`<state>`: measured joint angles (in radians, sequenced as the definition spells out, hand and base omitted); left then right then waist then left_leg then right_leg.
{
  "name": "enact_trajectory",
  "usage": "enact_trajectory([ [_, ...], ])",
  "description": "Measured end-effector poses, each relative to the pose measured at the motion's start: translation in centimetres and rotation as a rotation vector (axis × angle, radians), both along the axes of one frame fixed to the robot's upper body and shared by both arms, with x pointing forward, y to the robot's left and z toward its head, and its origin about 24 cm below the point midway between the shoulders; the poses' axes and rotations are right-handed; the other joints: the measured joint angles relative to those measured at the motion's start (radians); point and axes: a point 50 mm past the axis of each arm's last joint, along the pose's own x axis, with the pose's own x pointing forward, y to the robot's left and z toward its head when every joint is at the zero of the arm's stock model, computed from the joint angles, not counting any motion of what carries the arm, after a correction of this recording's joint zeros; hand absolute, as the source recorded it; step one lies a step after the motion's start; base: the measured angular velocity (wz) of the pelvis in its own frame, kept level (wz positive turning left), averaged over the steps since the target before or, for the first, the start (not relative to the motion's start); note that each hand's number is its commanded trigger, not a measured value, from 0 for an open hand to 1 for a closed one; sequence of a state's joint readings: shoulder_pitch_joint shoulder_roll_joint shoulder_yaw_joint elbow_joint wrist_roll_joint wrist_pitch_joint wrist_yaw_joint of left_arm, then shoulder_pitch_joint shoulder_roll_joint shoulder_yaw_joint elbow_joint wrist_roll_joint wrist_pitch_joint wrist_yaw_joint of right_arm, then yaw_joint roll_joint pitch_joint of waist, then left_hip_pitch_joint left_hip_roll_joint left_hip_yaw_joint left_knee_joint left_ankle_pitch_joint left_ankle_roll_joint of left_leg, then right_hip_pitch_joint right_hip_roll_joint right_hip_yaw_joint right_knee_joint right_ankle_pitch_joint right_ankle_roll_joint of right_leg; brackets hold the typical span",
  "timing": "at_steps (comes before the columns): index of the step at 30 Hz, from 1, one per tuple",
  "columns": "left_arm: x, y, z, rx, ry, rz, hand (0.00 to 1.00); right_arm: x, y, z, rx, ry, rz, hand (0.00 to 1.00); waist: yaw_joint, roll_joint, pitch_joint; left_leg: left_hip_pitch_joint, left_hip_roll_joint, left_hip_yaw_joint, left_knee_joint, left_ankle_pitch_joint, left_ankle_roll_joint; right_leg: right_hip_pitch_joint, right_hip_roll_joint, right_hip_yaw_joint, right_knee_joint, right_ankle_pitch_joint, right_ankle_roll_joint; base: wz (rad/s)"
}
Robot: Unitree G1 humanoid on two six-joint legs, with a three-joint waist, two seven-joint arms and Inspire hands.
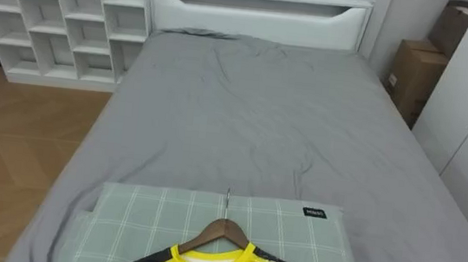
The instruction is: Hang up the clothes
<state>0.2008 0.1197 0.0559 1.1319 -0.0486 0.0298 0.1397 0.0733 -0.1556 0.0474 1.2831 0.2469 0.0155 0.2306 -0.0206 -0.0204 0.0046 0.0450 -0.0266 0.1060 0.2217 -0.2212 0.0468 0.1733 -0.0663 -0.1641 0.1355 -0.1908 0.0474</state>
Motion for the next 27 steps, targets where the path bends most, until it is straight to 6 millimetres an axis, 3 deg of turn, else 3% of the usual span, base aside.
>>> enact_trajectory([
  [20,-0.5,0.1,0.0,0.008,0.009,0.017,0.0,0.0,0.0,0.0,-0.001,-0.003,-0.01,0.0,0.002,0.005,-0.0008,-0.001,-0.001,-0.003,0.003,0.0,0.0,0.003,0.0,-0.003,0.0,0.0,0.0,0.0],
  [24,-1.1,0.8,0.2,0.049,0.016,0.073,0.0,-0.1,0.0,0.0,-0.004,0.001,-0.017,0.0,0.007,0.011,-0.0026,0.002,0.0,-0.004,0.004,0.0,0.0,0.007,0.0,-0.003,0.0,0.0,0.0,0.0],
  [27,-1.1,1.9,0.5,0.126,0.002,0.144,0.0,-0.2,-0.1,0.0,-0.007,0.005,-0.019,0.0,0.019,0.012,0.0003,0.003,-0.001,-0.011,0.015,0.0,0.0,0.018,0.0,-0.008,0.0,0.0,0.0,0.07],
])
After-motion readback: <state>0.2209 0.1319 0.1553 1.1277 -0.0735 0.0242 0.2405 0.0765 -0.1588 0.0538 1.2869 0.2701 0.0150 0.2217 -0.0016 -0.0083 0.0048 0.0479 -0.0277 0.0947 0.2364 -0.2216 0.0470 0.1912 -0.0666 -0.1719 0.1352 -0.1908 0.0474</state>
